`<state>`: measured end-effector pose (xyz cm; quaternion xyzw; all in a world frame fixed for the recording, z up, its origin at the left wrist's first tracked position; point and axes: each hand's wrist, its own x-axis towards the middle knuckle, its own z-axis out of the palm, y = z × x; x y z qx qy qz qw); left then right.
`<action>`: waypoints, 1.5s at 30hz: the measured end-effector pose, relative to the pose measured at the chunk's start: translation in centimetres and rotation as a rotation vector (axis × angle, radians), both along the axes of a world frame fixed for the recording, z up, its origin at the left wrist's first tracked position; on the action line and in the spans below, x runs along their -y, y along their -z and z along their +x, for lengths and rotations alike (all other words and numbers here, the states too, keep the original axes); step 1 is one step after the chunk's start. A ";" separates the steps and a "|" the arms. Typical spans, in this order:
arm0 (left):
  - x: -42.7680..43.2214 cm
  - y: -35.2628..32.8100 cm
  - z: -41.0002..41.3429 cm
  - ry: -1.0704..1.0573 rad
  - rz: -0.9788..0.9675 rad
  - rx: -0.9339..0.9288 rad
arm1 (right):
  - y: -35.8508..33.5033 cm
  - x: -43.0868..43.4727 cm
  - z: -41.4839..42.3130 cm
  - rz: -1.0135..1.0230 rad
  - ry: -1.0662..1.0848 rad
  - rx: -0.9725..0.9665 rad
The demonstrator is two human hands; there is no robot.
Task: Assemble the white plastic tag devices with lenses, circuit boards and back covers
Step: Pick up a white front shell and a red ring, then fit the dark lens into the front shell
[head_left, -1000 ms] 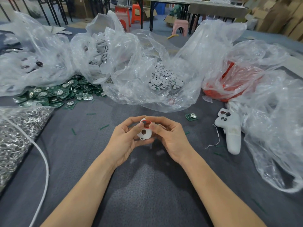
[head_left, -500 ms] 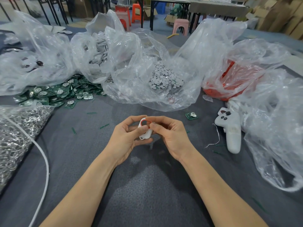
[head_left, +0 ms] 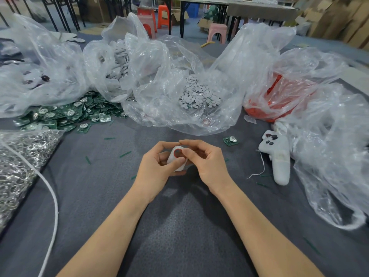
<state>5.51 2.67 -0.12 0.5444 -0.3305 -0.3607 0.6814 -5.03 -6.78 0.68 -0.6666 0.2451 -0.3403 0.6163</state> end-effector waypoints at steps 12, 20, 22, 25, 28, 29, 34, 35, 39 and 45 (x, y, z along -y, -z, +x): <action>-0.1 -0.2 0.0 -0.029 0.015 0.046 | 0.6 0.1 0.1 -0.051 0.072 -0.029; 0.8 0.1 -1.1 -0.155 0.072 0.256 | 0.3 0.0 -0.1 -0.028 0.195 -0.004; 1.5 -0.1 -2.5 -0.142 0.029 0.199 | -0.5 0.3 -0.4 -0.128 0.300 -0.037; 2.7 -0.3 -5.8 -0.092 -0.042 0.117 | -3.4 1.9 -2.4 -0.381 0.406 -0.080; 3.7 0.0 -8.3 -0.017 -0.067 0.091 | -7.7 5.3 -7.2 -0.480 0.542 -0.073; 3.9 0.2 -8.6 0.003 -0.070 0.109 | -9.2 6.6 -9.3 -0.488 0.625 -0.060; 4.0 1.3 -7.6 0.006 -0.066 0.105 | -12.6 13.7 -19.9 -0.317 1.256 -0.166; 4.0 1.4 -7.3 -0.004 -0.064 0.083 | -12.1 15.0 -22.0 -0.201 1.330 -0.341; 4.0 1.5 -7.1 0.000 -0.066 0.072 | -8.0 16.8 -26.6 -0.037 0.942 -1.254; 3.9 1.4 -7.3 0.017 -0.046 0.107 | -6.4 16.7 -25.5 -0.310 0.710 -1.528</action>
